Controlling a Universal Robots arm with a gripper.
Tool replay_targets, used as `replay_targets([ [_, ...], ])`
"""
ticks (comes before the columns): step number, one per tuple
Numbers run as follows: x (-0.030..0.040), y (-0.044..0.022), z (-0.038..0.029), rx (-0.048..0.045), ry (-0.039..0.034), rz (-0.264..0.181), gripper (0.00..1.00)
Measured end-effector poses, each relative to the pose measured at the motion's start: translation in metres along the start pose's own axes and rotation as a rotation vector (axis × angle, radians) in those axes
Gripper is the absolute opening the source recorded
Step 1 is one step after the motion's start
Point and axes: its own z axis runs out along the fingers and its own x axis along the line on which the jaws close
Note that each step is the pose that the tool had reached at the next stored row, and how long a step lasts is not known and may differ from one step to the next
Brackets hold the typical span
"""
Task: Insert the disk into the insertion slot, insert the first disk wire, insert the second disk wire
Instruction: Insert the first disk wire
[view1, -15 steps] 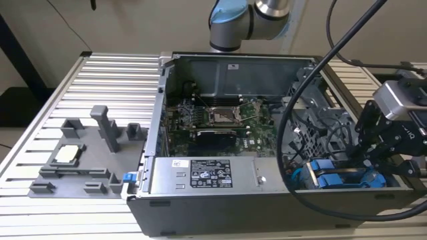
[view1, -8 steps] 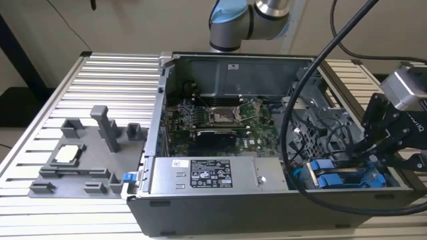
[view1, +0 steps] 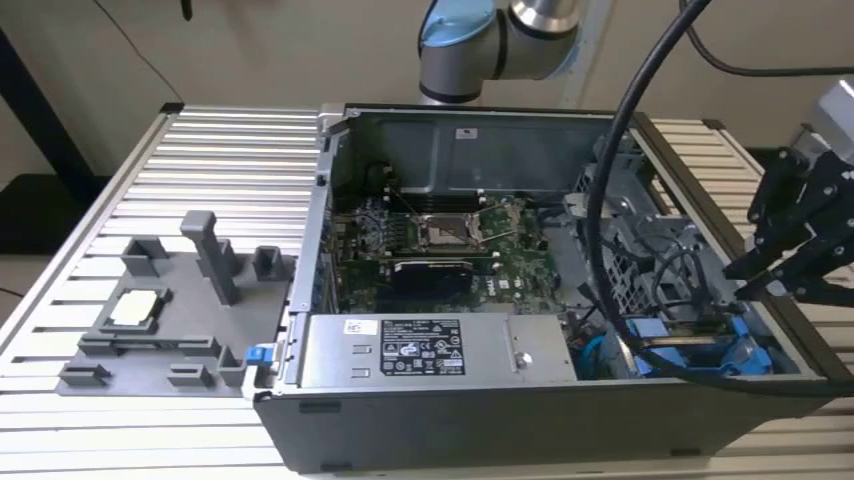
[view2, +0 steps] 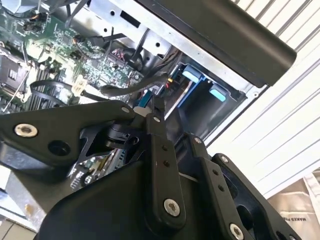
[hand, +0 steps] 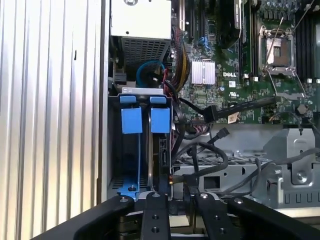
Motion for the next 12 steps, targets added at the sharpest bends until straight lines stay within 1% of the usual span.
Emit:
replay_targets([
  [3,-0.0022,0.0014,-0.0128,-0.0002,0.0003,0.000,0.27],
  [8,-0.0024,0.0014,-0.0131,-0.0002,0.0004,0.000,0.27],
  [11,-0.0059,0.0025,-0.0121,0.0013,0.0006,0.000,0.27],
  [12,-0.0076,0.0039,-0.0112,0.0033,0.0005,0.000,0.27],
])
